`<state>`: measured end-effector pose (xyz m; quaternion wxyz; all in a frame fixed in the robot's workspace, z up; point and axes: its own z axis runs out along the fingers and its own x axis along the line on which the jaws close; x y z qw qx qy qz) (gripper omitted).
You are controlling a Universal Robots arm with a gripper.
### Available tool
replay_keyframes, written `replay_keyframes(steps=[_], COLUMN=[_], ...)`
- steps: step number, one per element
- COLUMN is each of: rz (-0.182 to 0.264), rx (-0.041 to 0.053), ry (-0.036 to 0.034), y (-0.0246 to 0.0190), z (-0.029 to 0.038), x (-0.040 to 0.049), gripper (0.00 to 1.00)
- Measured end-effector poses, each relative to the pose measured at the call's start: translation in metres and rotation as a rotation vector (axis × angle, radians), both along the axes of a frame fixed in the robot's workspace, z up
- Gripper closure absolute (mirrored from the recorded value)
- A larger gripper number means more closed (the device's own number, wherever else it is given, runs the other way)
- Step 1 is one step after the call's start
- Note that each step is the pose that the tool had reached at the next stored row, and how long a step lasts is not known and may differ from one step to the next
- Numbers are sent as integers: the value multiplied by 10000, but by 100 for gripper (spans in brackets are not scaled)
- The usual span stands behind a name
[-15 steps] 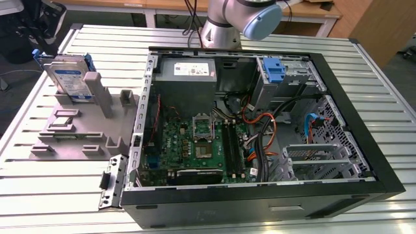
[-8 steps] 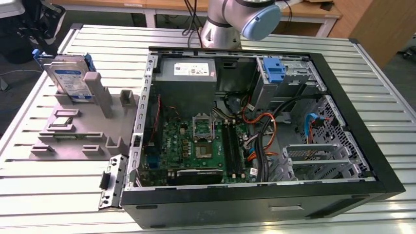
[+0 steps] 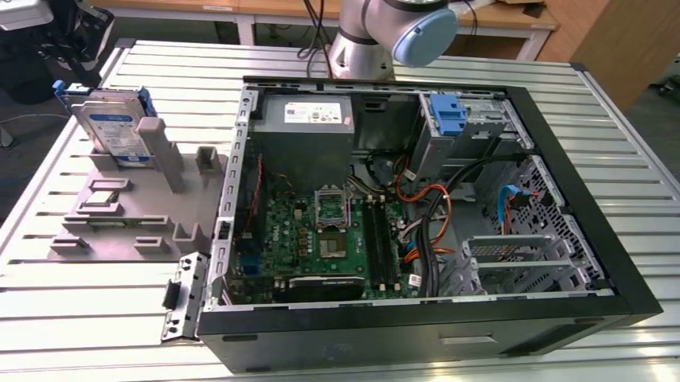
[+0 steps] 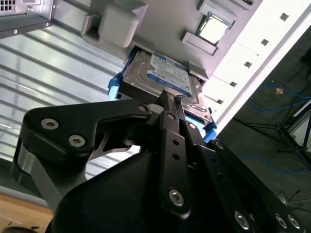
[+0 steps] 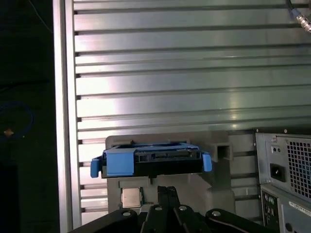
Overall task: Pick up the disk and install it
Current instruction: 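Reach for the disk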
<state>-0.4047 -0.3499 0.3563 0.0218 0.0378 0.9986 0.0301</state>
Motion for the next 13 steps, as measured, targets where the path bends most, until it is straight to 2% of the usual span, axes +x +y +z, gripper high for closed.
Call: replay_keyframes(steps=[4, 13], rz=[-1, -1], rx=[0, -8], ry=[-1, 2], y=[66, 89], z=[-34, -82], x=[-6, -10], gripper=[89, 89])
